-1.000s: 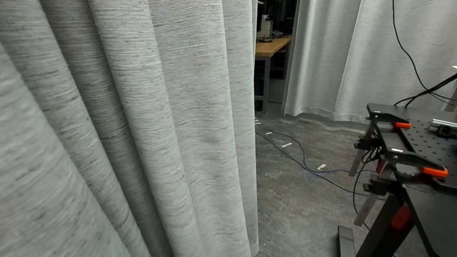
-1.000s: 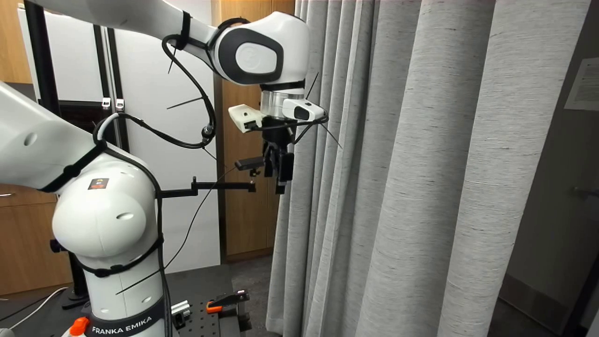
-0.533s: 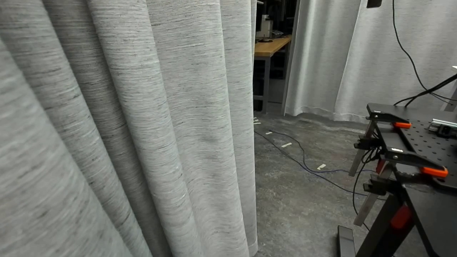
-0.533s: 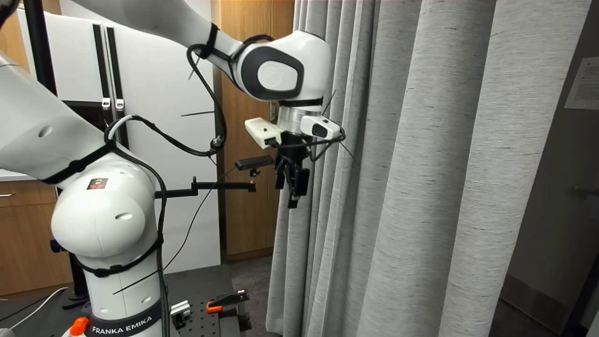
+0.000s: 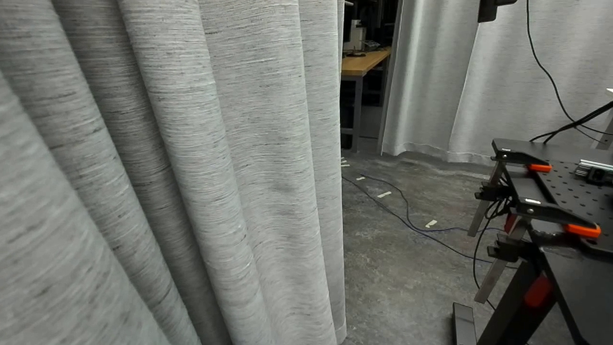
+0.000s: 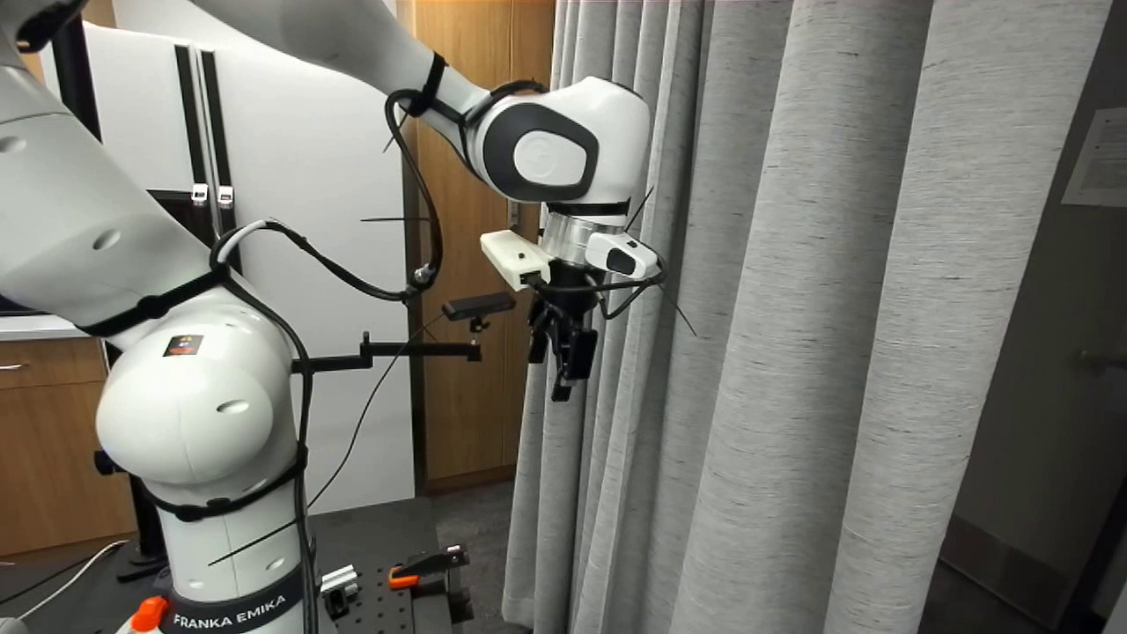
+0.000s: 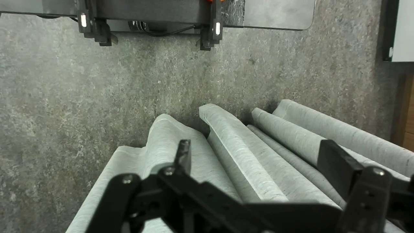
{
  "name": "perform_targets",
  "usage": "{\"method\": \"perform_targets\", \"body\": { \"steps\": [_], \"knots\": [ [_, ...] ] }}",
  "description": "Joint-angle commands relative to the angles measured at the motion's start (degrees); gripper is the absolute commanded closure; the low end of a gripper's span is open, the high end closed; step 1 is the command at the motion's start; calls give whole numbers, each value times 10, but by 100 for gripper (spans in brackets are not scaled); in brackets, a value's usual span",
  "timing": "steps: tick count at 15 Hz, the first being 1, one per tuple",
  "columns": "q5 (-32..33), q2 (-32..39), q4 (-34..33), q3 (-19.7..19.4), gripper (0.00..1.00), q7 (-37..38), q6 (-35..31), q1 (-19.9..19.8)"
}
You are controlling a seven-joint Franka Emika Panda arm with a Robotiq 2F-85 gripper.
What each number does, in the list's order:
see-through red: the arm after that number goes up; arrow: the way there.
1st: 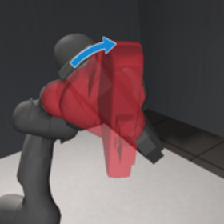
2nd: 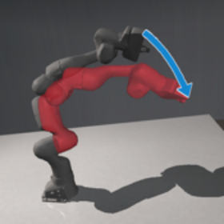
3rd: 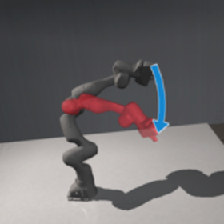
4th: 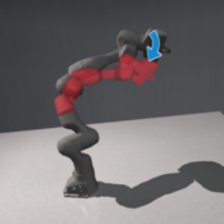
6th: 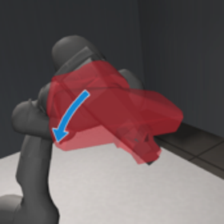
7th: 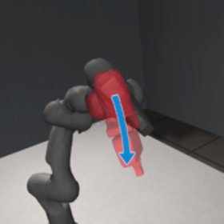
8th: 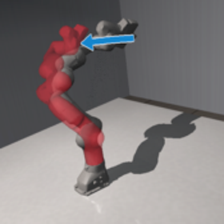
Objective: Slide the curtain to the left
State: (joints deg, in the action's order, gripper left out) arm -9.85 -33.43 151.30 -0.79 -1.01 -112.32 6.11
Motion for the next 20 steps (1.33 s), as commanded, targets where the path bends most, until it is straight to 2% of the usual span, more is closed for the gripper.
{"method": "perform_targets", "body": {
  "steps": [1, 5, 9, 12, 15, 18, 20],
  "knots": [
    [26, -12, 23, 33, 0, 6, -73, -12],
    [112, 12, 49, 57, 0, 6, -217, -31],
    [236, 55, 63, 61, 0, 11, -373, -91],
    [351, 88, 65, 80, 0, 48, -489, -179],
    [480, 98, 63, 133, 0, 139, -576, -304],
    [571, 80, 56, 204, 0, 251, -600, -427],
    [602, 70, 54, 246, 0, 310, -605, -482]
  ]
}}
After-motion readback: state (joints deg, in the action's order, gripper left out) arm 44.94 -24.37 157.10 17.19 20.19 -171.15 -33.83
